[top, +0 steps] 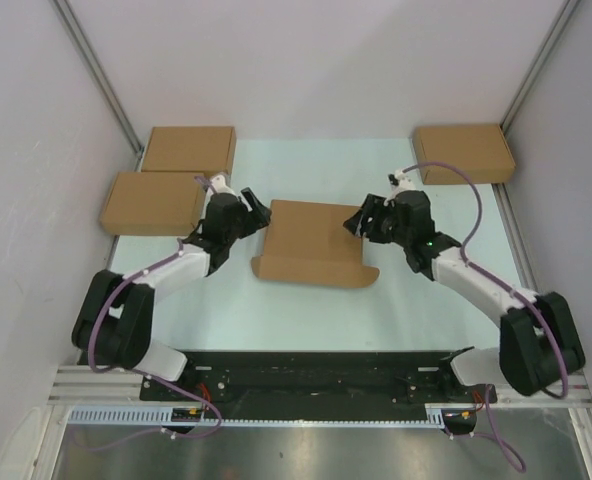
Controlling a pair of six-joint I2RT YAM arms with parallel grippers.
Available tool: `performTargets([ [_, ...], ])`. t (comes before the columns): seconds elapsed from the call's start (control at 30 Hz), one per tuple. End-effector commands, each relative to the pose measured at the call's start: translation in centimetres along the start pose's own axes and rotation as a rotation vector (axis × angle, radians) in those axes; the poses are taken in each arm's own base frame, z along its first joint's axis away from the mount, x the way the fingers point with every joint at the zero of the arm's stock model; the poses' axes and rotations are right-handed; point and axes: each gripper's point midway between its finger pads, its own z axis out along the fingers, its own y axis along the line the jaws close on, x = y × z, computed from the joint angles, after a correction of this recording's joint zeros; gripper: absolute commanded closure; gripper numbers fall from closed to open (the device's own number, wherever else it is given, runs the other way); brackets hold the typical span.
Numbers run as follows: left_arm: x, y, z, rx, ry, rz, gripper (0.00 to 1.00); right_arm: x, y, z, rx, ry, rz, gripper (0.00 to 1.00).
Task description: Fold the paper box
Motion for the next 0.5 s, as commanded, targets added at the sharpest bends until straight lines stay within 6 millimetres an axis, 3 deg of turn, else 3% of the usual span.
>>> performTargets([
  [0.0, -2.5, -0.4, -2.3, 0.047, -0.12, 0.036, 0.21, -0.8, -2.9, -3.2, 0.178, -0.049, -0.099, 0.34],
  [0.2, 2.2, 0.9, -1.9, 0.098, -0.041, -0.004, 0.16, 2.8, -5.3, -2.4, 0.148, 0.048, 0.001, 0.29],
  [0.23, 2.5, 0.9, -1.9, 0.104, -0.042, -0.011, 0.16, 4.3, -6.2, -2.1, 0.159, 0.087, 0.02, 0.29],
  [0.47, 2.8, -0.5, -0.9, 0.178, -0.053, -0.045, 0.16, 5.2, -6.7, 0.4, 0.119, 0.094, 0.073, 0.29],
])
